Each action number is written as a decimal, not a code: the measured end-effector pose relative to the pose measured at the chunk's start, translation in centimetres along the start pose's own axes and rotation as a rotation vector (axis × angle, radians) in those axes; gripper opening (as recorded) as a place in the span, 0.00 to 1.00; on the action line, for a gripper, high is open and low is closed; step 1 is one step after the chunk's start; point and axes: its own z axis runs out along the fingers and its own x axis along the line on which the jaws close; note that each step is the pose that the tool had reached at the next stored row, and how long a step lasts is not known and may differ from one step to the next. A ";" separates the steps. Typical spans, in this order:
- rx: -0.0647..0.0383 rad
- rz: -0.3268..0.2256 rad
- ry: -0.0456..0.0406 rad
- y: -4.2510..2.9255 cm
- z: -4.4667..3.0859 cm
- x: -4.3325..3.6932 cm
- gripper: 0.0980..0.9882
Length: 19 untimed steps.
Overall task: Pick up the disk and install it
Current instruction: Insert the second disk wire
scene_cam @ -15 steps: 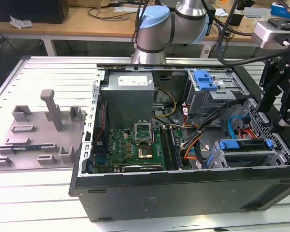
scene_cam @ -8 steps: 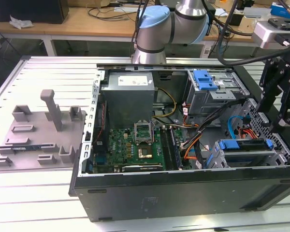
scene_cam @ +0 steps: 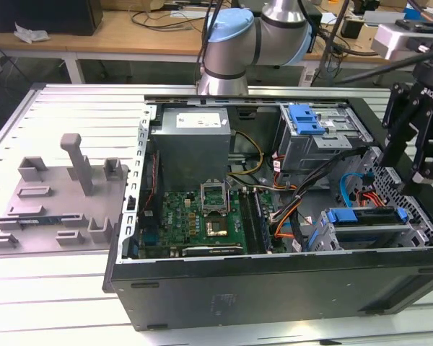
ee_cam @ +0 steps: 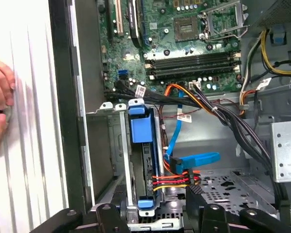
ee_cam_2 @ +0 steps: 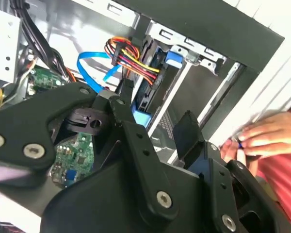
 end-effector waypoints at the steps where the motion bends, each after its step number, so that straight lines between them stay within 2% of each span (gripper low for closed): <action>1: -0.001 0.000 0.0227 0.04 -0.06 -0.41 0.57; 2: 0.000 0.000 0.0423 0.08 -0.11 -0.80 0.57; 3: 0.003 0.001 0.0703 0.17 -0.13 -1.26 0.57; 4: 0.003 0.001 0.0769 0.25 -0.05 -1.39 0.57; 8: -0.002 0.009 0.0851 0.76 0.38 -1.79 0.57; 10: -0.002 0.009 0.0911 1.38 0.48 -2.61 0.57; 12: -0.002 0.009 0.1000 1.56 0.44 -3.65 0.57; 14: 0.000 0.009 0.1152 1.65 0.48 -4.43 0.57; 16: 0.002 0.010 0.1432 1.72 0.53 -5.21 0.57; 18: 0.004 0.010 0.1605 1.76 0.56 -5.65 0.56; 19: 0.005 0.010 0.1649 1.77 0.59 -5.75 0.48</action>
